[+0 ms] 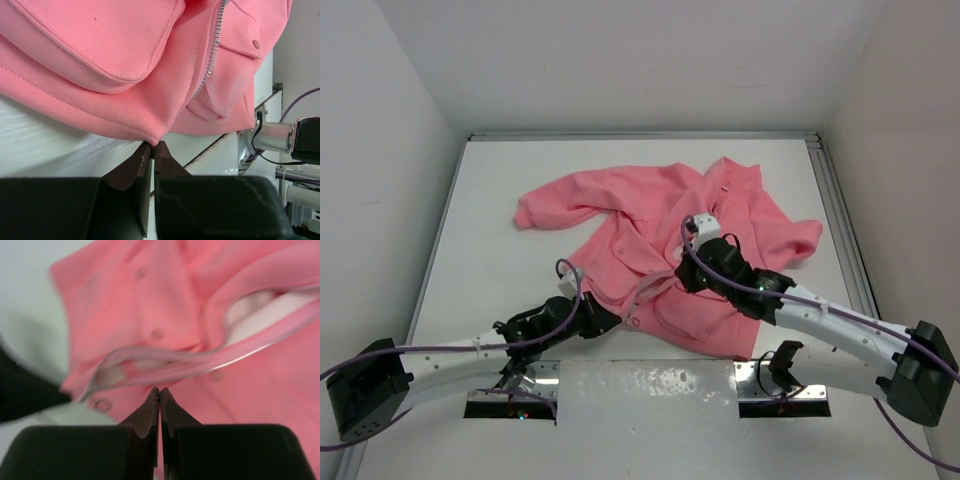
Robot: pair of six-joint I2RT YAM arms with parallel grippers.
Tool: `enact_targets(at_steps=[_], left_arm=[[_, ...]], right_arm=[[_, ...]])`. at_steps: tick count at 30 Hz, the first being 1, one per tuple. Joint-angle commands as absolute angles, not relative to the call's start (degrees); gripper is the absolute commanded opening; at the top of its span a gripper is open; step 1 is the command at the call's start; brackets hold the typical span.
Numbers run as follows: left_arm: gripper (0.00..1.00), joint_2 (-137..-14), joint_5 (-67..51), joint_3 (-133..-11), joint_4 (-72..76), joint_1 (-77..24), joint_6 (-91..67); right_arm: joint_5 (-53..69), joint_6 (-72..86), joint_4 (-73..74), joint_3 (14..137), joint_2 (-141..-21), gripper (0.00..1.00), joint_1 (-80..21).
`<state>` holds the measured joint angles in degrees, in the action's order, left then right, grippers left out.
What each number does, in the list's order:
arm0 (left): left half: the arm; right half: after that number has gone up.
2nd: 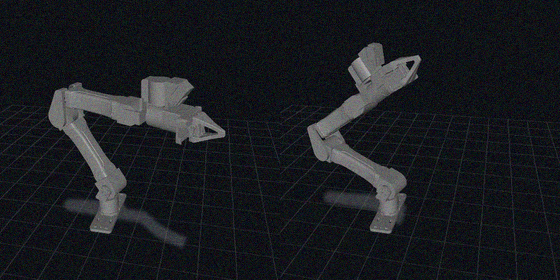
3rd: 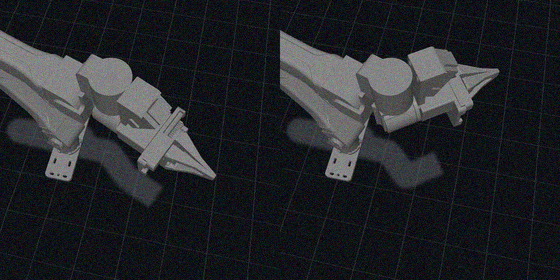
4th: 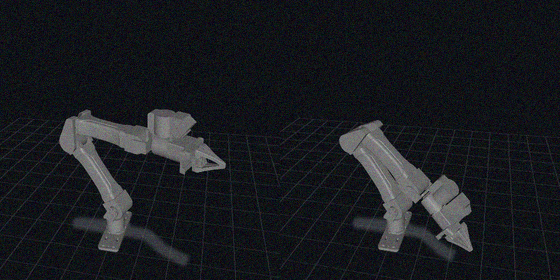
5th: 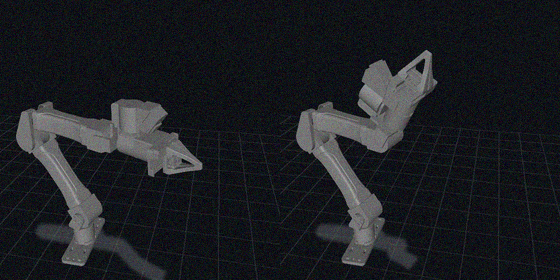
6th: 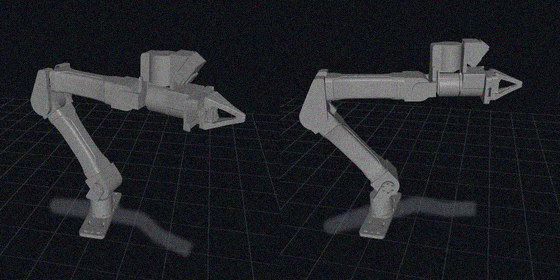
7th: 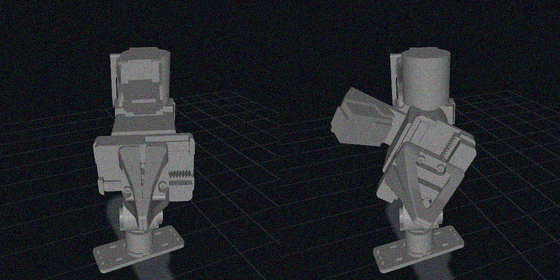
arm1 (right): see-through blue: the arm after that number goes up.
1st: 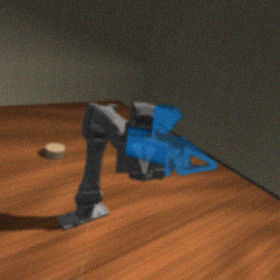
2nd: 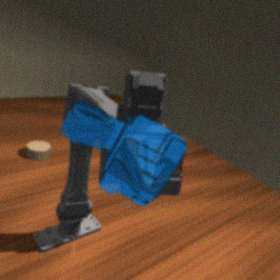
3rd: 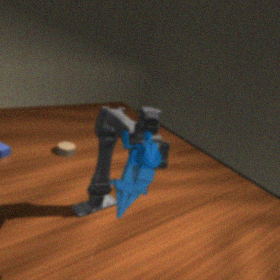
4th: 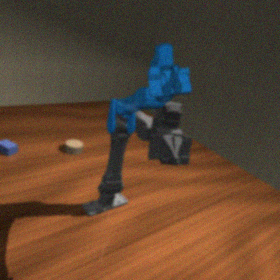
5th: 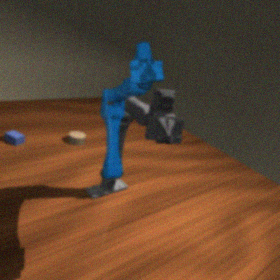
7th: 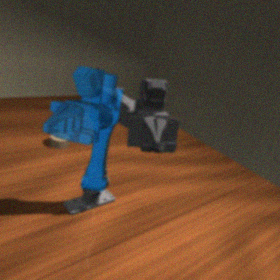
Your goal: Zip up the jacket
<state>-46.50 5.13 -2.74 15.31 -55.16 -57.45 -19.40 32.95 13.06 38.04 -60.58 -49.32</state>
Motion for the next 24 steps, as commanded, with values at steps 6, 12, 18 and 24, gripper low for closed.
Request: enact_targets(at_steps=[6,12,18,24], left_arm=[[0.0,-46.93,4.48,-1.67,18.11,-55.55,-58.44],[0.34,-48.42,5.27,-0.44,19.42,-55.55,-60.12],[0.45,-52.29,4.57,0.0,24.61,-55.55,-61.7],[0.46,-58.17,4.66,-0.17,31.11,-55.55,-62.31]], right_arm=[[12.92,38.06,-16.58,21.8,-64.41,0.1,-51.5],[13.01,38.93,-20.21,20.92,-71.1,0.07,-51.42],[11.78,39.73,-21.8,20.39,-71.54,0.06,-51.42],[12.13,40.17,-20.75,19.77,-67.86,0.06,-51.5]])
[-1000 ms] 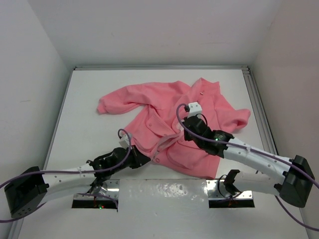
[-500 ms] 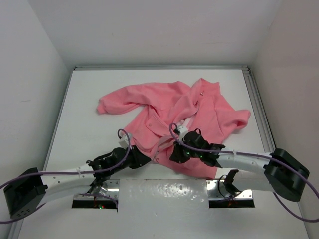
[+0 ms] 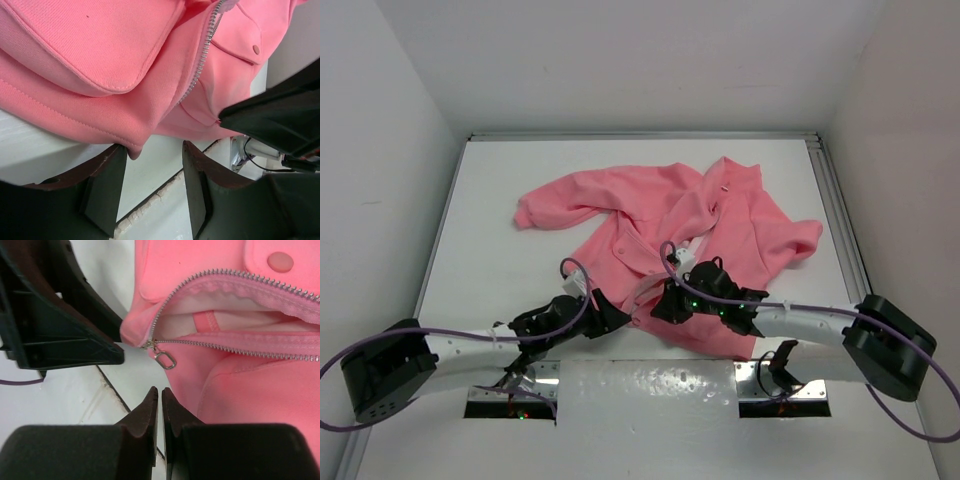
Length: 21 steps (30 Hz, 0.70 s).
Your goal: Zip up the jacket
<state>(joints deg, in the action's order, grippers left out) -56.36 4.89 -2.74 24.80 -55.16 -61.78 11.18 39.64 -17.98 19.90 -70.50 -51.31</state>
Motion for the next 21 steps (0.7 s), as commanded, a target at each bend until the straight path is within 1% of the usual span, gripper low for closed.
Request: enact_targets(at_steps=[1,5,10,12,13,15,17,18,20,21], left_arm=[[0.46,-59.84,4.66,0.0,33.46,-55.55,-62.49],[0.39,-63.19,5.79,1.57,38.31,-55.63,-64.24],[0.36,-62.93,9.83,4.04,40.08,-55.9,-66.62],[0.33,-63.02,11.95,4.74,40.77,-56.16,-67.59],[0.29,-63.1,12.74,4.92,41.13,-56.25,-68.11],[0.25,-63.1,13.09,4.92,41.66,-56.34,-68.12],[0.15,-63.1,13.1,4.83,41.92,-56.51,-68.2],[0.12,-63.02,12.92,4.75,41.92,-56.51,-68.2],[0.08,-63.02,11.96,4.48,41.92,-56.51,-67.86],[0.03,-62.84,11.87,4.48,41.84,-56.51,-67.85]], right_arm=[[12.13,40.17,-20.48,19.69,-67.42,0.06,-51.59],[11.87,40.52,-19.43,19.07,-64.7,0.06,-51.5],[11.51,40.43,-18.37,18.63,-62.67,0.06,-51.59],[11.51,40.78,-18.28,18.37,-62.06,0.05,-51.59],[11.51,41.04,-18.46,18.2,-61.79,0.06,-51.59],[11.51,41.22,-18.55,18.11,-61.61,0.06,-51.5],[11.6,41.66,-18.28,18.19,-61.61,0.06,-51.5],[11.69,41.75,-18.19,18.02,-61.61,0.06,-51.59],[11.95,41.92,-18.63,18.19,-61.96,0.08,-51.5],[12.13,42.01,-18.81,18.37,-62.22,0.12,-51.68]])
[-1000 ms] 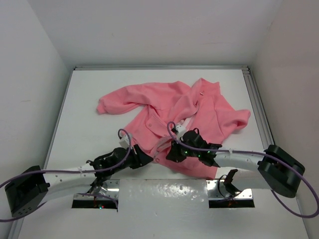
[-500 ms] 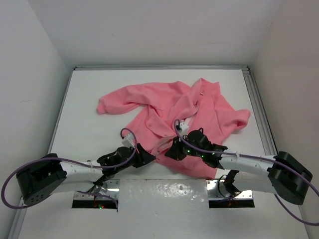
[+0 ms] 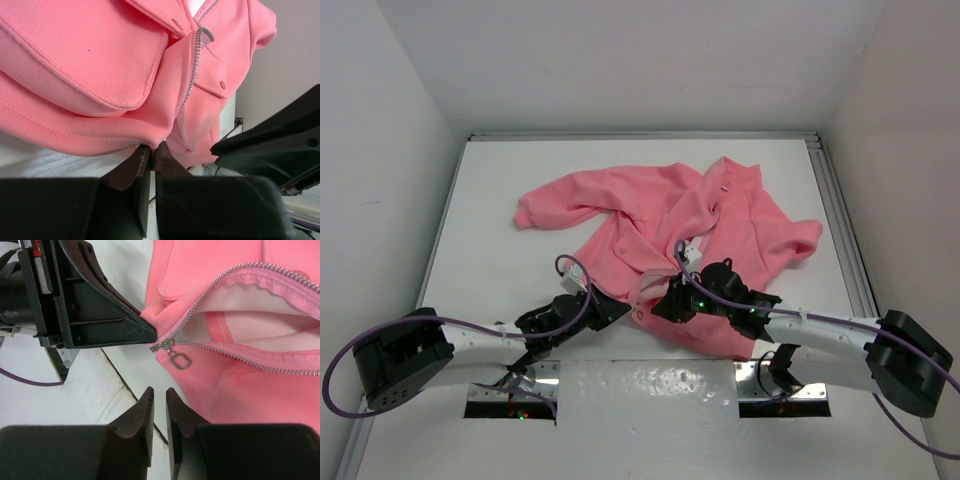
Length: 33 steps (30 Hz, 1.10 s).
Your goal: Zip up the jacket
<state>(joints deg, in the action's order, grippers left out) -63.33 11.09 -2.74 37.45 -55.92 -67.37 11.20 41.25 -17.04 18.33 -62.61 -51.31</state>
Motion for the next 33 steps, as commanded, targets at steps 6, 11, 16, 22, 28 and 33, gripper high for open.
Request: enact_targets(at_steps=[6,11,16,22,28,33], left_arm=[[0.0,-61.26,9.76,3.52,41.92,-56.51,-67.85],[0.0,-57.49,7.56,3.6,40.44,-56.51,-69.34],[0.0,-53.09,5.45,3.26,38.33,-56.51,-70.84],[0.0,-50.1,4.4,3.34,36.3,-56.6,-72.07],[0.0,-50.1,2.46,3.6,37.53,-56.51,-73.12],[0.0,-50.1,1.06,4.05,39.11,-56.51,-73.92]], right_arm=[[8.88,39.03,-18.28,22.06,-66.79,0.35,-54.84],[6.5,38.14,-21.61,21.8,-68.47,0.0,-54.76],[7.03,35.69,-24.69,21.71,-69.87,0.12,-54.76],[7.64,34.1,-25.92,21.62,-69.35,0.33,-54.76],[8.79,31.73,-26.54,21.62,-69.35,0.42,-54.76],[13.27,30.5,-29.0,20.83,-68.12,0.42,-54.76]])
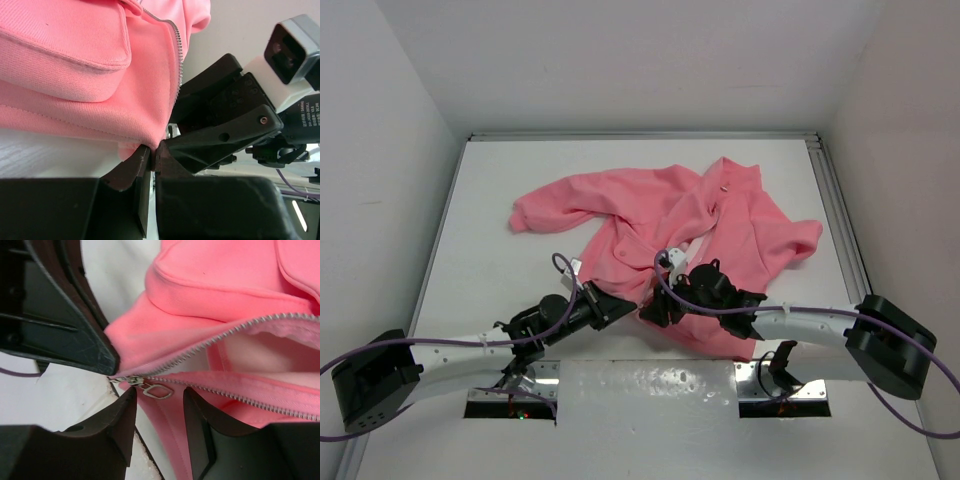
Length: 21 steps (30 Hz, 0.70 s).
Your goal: Zip up the jacket
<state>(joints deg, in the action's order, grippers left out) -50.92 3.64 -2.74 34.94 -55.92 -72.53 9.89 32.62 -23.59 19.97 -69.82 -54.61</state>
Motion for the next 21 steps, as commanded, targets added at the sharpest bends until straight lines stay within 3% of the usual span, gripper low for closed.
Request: enact_targets(at_steps=[1,16,21], left_arm=[[0.0,-50.1,0.88,3.96,39.29,-56.51,-73.65],[0.0,-47.2,-1.67,4.31,39.46,-56.51,-74.44],[0.0,-45.44,-0.79,4.57,37.71,-56.51,-74.53]], right_arm=[[13.62,29.54,-28.74,21.09,-68.12,0.42,-54.76],[16.35,27.25,-26.54,23.47,-69.26,0.42,-54.84],[16.0,27.33,-25.05,23.21,-67.77,0.31,-54.84]])
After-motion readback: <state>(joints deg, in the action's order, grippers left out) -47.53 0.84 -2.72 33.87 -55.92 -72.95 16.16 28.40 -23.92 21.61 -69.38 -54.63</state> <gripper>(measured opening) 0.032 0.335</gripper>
